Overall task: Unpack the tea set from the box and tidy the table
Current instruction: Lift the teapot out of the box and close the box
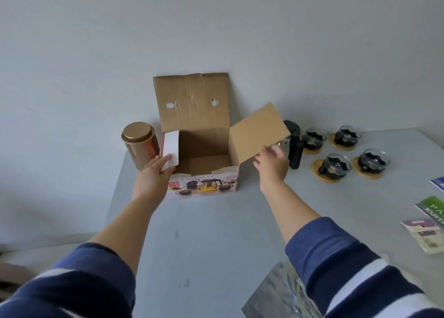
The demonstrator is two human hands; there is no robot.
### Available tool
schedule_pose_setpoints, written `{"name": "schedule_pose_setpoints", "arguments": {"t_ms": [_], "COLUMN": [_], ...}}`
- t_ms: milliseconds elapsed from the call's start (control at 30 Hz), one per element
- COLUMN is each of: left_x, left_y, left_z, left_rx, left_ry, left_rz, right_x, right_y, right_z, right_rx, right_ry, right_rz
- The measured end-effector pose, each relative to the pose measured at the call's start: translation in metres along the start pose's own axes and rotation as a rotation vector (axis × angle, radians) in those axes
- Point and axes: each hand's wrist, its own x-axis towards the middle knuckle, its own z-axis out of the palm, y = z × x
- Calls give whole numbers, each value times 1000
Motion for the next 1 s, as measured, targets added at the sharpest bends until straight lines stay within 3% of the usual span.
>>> {"name": "schedule_pose_setpoints", "arguments": {"t_ms": [167,333,400,500,633,733,833,1000], "left_x": [4,16,21,26,26,28,31,32], "left_y": [-2,-13,-16,-20,-21,-22,-21,-21], "left_z": [4,5,5,5,9,10,9,8], "left_rx": [19,-37,-47,-92,-98,-91,-91,-89], "left_ry": [-31,-29,-28,-10,19,38,39,28], "left_rz": [44,79,85,92,70,60,43,40], "right_x": [-19,-16,-13,3,41,65,71,67], "right_y": [-1,19,17,1,-53,-81,-79,-76], "right_z": [20,34,39,57,100,128,138,130], "right_rx": [-583,-1010,-1092,-1076,-613,-424,-407,-437], "right_ry": [-288,-436,-470,-559,-362,-355,-391,-437], "right_rz": [-611,-804,-761,-502,-250,-37,16,-66]}}
